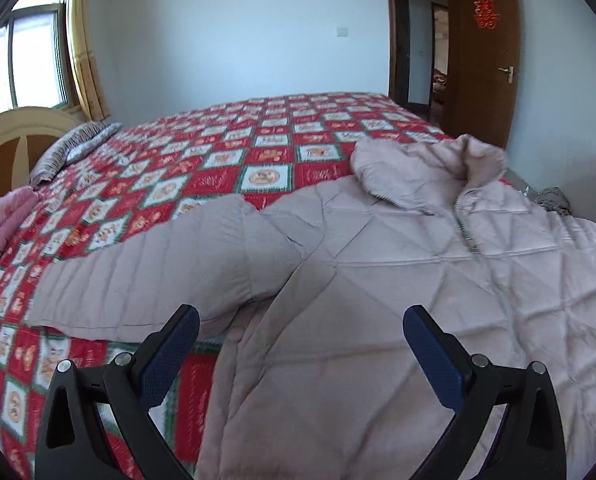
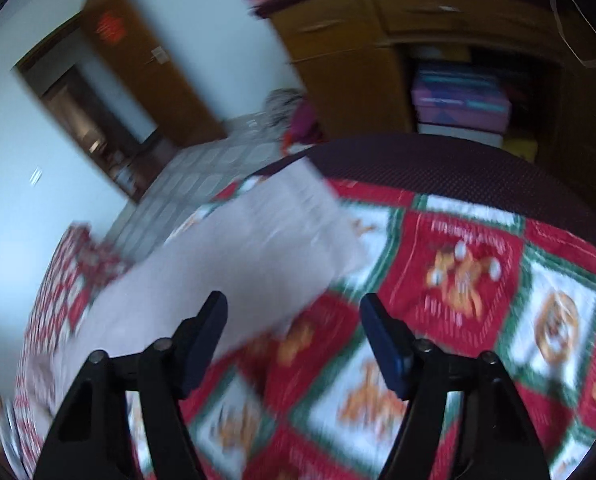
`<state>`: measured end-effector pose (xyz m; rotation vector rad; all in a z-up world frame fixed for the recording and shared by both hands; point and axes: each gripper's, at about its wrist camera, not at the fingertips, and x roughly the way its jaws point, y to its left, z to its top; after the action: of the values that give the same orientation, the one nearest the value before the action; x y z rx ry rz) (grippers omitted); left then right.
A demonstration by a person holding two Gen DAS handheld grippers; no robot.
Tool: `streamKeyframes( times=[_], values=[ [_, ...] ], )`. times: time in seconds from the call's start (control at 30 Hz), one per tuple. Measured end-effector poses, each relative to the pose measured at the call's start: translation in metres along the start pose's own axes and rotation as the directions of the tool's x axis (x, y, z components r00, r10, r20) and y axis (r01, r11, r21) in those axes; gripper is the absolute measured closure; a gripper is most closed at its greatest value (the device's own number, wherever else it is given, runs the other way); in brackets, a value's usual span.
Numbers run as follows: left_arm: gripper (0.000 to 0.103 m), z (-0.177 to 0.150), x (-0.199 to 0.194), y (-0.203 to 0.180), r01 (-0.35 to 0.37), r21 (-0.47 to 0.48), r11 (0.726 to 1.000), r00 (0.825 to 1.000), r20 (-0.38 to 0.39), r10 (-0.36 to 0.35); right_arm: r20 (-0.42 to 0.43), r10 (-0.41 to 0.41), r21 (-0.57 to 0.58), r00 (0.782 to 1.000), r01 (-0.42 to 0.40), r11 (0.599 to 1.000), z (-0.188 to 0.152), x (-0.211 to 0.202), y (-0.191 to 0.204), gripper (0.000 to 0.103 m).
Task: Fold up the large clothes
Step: 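Grasp the sleeve cuff with the right tool and lift it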
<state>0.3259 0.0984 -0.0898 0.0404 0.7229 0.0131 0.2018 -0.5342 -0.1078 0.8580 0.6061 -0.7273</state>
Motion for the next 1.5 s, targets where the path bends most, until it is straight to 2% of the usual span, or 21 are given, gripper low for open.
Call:
streamKeyframes(
  times=[0.1,0.2,0.3,0.37,0.43,0.47,0.6,0.7,0.8,0.9,0.97,1.1,1.23,1.33,1.5],
  values=[
    [0.001,-0.005,0.024,0.002,0.007,-0.036,0.999,0.999,-0.037,-0.009,0.007,-0.088,-0.029,0.996,0.088,0.996,0.009,0.021,0.004,0.031],
    [0.001,-0.017,0.042,0.004,0.026,-0.064,0.998,0.996,-0.078,-0.031,-0.009,-0.135,-0.057,0.991,0.134,0.989,0.008,0.035,0.008,0.031],
    [0.001,-0.025,0.053,0.008,0.048,-0.105,0.993,0.993,-0.106,-0.059,0.034,-0.181,-0.102,0.983,0.184,0.978,-0.001,0.036,0.010,0.035],
    [0.001,-0.025,0.053,0.009,0.054,-0.123,0.991,0.993,-0.099,-0.067,0.058,-0.238,-0.159,0.970,0.244,0.957,-0.003,0.039,0.014,0.048],
    [0.001,-0.026,0.054,0.008,0.050,-0.124,0.991,0.993,-0.098,-0.062,0.074,-0.273,-0.220,0.959,0.283,0.934,-0.006,0.040,0.018,0.070],
    [0.001,-0.026,0.054,0.007,0.047,-0.123,0.991,0.993,-0.100,-0.060,0.076,-0.280,-0.241,0.957,0.290,0.926,-0.006,0.044,0.022,0.075],
    [0.001,-0.026,0.056,0.006,0.040,-0.118,0.992,0.993,-0.105,-0.052,0.102,-0.312,-0.311,0.945,0.328,0.892,-0.009,0.039,0.034,0.088],
    [0.001,-0.027,0.055,0.010,0.053,-0.134,0.989,0.993,-0.098,-0.067,0.171,-0.274,-0.330,0.946,0.317,0.889,-0.009,0.015,0.051,0.092],
    [0.001,-0.029,0.053,0.016,0.072,-0.163,0.984,0.993,-0.086,-0.086,0.239,-0.199,-0.406,0.950,0.284,0.869,-0.012,-0.019,0.084,0.092],
    [0.001,-0.032,0.051,0.023,0.066,-0.195,0.979,0.993,-0.083,-0.084,0.256,-0.098,-0.487,0.962,0.216,0.847,-0.022,-0.052,0.120,0.093],
    [0.001,-0.035,0.051,0.027,0.054,-0.221,0.974,0.992,-0.099,-0.078,0.250,-0.022,-0.545,0.968,0.159,0.823,-0.036,-0.069,0.150,0.094],
    [0.001,-0.042,0.049,0.037,0.091,-0.276,0.957,0.986,-0.108,-0.125,0.204,0.119,-0.656,0.972,0.046,0.753,-0.075,-0.093,0.204,0.095],
    [0.001,-0.051,0.040,0.038,0.092,-0.269,0.959,0.988,-0.093,-0.121,0.109,0.225,-0.752,0.968,-0.068,0.656,-0.136,-0.110,0.251,0.095],
    [0.001,-0.056,0.035,0.040,0.102,-0.266,0.959,0.988,-0.084,-0.128,-0.006,0.283,-0.807,0.959,-0.171,0.565,-0.190,-0.112,0.285,0.095],
    [0.001,-0.061,0.029,0.046,0.125,-0.285,0.950,0.988,-0.056,-0.147,-0.168,0.308,-0.859,0.936,-0.293,0.421,-0.264,-0.100,0.331,0.095]
  ],
)
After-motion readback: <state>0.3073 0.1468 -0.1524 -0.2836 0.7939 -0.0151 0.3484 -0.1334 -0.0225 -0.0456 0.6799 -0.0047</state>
